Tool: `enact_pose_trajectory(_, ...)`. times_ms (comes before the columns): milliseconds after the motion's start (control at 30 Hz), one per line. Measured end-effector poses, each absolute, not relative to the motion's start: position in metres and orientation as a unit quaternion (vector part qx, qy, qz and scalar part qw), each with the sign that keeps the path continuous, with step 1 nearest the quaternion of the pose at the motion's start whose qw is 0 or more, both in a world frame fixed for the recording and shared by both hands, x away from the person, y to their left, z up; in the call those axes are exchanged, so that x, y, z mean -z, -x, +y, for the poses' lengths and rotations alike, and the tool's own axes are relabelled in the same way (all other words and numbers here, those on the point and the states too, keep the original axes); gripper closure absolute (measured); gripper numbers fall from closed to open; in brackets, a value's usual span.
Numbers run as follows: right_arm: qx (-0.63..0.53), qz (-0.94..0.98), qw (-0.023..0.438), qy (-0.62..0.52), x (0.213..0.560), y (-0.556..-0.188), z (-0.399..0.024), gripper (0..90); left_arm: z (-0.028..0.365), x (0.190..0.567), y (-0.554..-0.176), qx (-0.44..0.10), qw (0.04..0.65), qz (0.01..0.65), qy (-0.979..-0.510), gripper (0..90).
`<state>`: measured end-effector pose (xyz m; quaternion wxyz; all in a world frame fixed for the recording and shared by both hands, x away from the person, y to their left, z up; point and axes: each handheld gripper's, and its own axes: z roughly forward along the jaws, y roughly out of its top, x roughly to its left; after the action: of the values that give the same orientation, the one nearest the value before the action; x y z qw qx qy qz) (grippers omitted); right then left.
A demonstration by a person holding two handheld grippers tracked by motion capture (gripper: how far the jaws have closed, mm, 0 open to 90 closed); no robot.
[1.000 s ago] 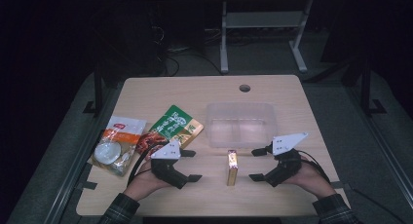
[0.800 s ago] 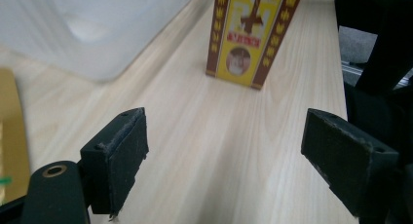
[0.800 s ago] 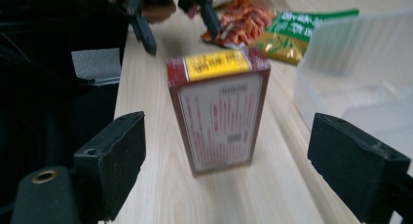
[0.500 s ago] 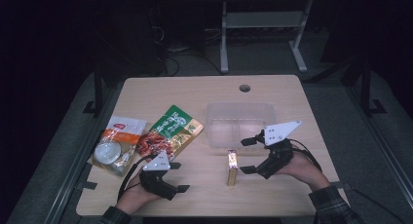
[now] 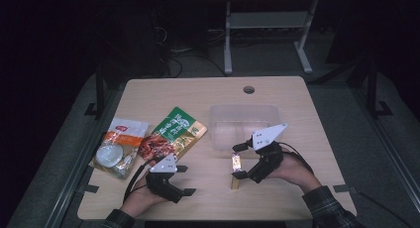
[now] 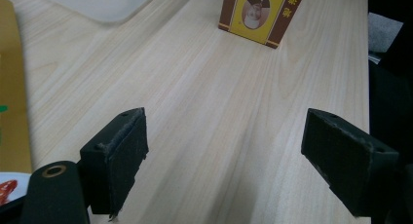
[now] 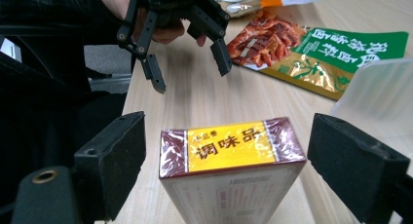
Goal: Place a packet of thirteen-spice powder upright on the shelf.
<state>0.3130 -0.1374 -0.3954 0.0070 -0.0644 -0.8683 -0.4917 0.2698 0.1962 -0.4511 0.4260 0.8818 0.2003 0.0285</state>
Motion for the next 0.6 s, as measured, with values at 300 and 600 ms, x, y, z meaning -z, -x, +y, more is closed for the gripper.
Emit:
enact_pose_trajectory(300,0.478,-0.876,0.004,0.064,0.4003,-0.3111,-0.1342,20.0,0.1961,0.4523,-0.2705,-0.022,0.428,0.198,-0.882,16.5)
enact_pose_trajectory(600,0.472,-0.88,-0.017,0.053,0.4007,-0.3071,-0.1343,30.5,0.1951,0.4526,-0.2699,-0.018,0.428,0.202,-0.881,16.5)
